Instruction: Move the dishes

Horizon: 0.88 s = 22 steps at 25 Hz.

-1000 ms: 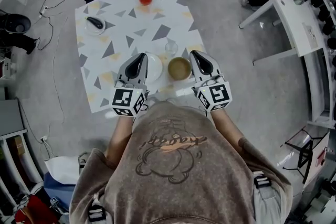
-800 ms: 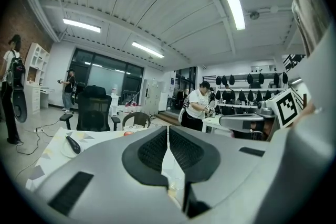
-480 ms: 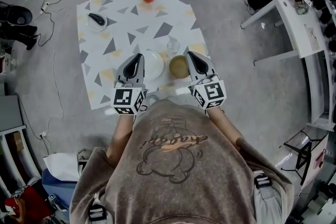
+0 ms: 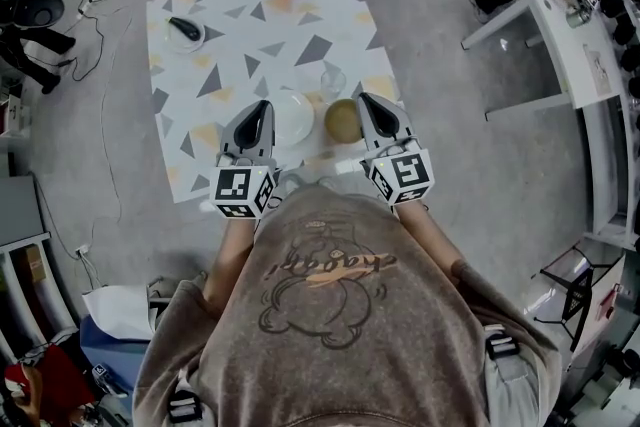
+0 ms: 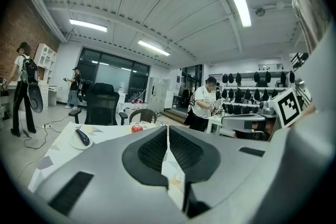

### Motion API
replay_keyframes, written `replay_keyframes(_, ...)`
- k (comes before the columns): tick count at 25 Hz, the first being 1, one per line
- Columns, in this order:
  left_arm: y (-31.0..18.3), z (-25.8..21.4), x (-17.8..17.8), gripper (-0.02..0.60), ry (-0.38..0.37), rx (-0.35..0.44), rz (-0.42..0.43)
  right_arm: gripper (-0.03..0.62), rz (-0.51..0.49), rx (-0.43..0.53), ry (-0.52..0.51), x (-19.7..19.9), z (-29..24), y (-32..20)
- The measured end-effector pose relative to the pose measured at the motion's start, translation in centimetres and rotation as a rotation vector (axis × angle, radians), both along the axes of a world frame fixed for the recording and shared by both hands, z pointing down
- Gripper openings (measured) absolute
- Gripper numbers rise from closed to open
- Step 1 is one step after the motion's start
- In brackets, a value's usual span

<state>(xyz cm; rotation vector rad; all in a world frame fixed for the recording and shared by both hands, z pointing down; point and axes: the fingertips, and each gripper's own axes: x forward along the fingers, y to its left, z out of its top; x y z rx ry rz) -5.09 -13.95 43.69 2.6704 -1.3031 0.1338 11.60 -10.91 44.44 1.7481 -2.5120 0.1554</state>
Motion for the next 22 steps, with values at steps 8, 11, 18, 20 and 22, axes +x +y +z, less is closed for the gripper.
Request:
replay_keyframes(8,-0.11,-0.14,-0.24,0.028,0.013,-0.01,-0.001,-0.002,-0.012,-0.007,0.001,-0.33,-0.04,-0.1)
replay_keyframes(11,-0.1,-0.26,-0.28,0.028,0.017,-0.013,0.0,-0.003,-0.015,-0.011,-0.003,-0.43,-0.06,-0.14)
replay_keyframes(18,-0.07,-0.22,-0.23,0.028,0.02,-0.016,0.009,-0.003,-0.028,-0.018,-0.012,-0.65,0.01,-0.37)
replay_keyframes(20,-0.1,-0.34,-0.15,0.028,0.021,-0.016,0.011,-0.003,-0.029,-0.02,-0.012,-0.67,0.01,-0.39)
replay_keyframes(22,-0.13,-0.54,-0.08,0.028,0.021,-0.015,0.014,-0.003,-0.03,-0.021,-0.011,-0.7,-0.03,-0.39)
